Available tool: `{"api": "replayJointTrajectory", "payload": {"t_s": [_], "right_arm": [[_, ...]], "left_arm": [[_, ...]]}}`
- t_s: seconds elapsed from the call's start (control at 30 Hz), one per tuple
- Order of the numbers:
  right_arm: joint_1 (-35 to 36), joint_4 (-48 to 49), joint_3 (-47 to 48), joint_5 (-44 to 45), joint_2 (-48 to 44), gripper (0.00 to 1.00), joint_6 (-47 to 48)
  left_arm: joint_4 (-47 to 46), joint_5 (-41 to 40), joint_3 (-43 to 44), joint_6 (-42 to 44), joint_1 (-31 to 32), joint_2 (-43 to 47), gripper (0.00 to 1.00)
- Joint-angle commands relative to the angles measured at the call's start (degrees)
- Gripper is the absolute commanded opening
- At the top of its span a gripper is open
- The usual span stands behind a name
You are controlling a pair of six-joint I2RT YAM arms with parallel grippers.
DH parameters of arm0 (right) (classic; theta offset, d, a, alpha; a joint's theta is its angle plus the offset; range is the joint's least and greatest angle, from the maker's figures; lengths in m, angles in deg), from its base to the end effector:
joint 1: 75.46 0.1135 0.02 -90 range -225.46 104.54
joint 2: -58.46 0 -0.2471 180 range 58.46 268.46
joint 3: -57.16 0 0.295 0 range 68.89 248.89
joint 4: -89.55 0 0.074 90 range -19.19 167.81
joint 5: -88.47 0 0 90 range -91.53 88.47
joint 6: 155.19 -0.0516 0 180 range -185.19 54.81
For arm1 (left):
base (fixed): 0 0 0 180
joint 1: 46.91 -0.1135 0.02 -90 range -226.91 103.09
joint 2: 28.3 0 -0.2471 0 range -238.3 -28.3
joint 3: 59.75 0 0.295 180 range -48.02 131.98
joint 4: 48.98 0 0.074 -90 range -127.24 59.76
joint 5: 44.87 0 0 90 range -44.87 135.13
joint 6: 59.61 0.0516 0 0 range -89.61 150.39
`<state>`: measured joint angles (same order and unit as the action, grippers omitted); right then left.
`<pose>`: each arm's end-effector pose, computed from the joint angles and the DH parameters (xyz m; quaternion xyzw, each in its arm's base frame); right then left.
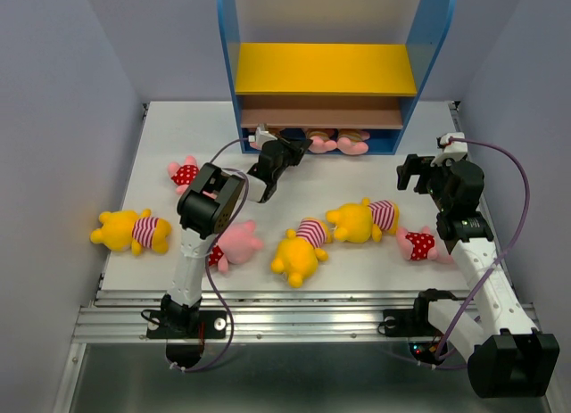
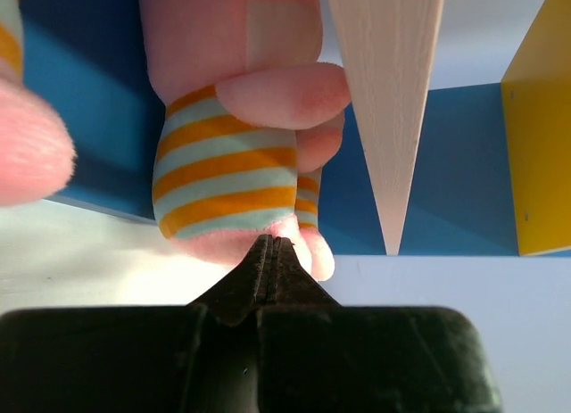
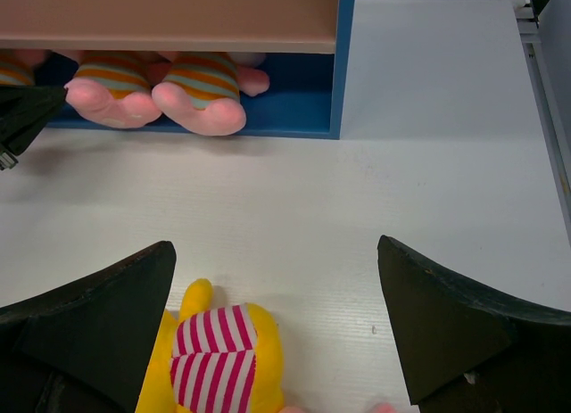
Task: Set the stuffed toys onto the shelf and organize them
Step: Adjust the position of the stuffed toy
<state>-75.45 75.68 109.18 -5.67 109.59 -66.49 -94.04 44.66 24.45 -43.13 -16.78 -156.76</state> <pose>0.2822 0.0038 0.2823 -0.0137 0.7822 0.0354 0.6219 0.4418 -0.2559 0.1029 -0.2623 0.6513 -0.5580 0.4423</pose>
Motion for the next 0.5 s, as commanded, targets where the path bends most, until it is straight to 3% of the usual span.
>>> {"api": "replayJointTrajectory", "payload": {"t_s": [0.0, 0.47], "right_arm": [[-0.27, 3.45, -0.65, 0.1, 0.11, 1.0, 0.51], [-0.27, 3.36, -0.74, 0.01, 0.37, 1.0, 0.6]], "left_arm": [[-3.15, 0.03, -0.13, 1.09, -1.12, 2.78, 0.0], [-3.06, 0.12, -1.8, 1.01, -2.36, 3.13, 0.0]]}}
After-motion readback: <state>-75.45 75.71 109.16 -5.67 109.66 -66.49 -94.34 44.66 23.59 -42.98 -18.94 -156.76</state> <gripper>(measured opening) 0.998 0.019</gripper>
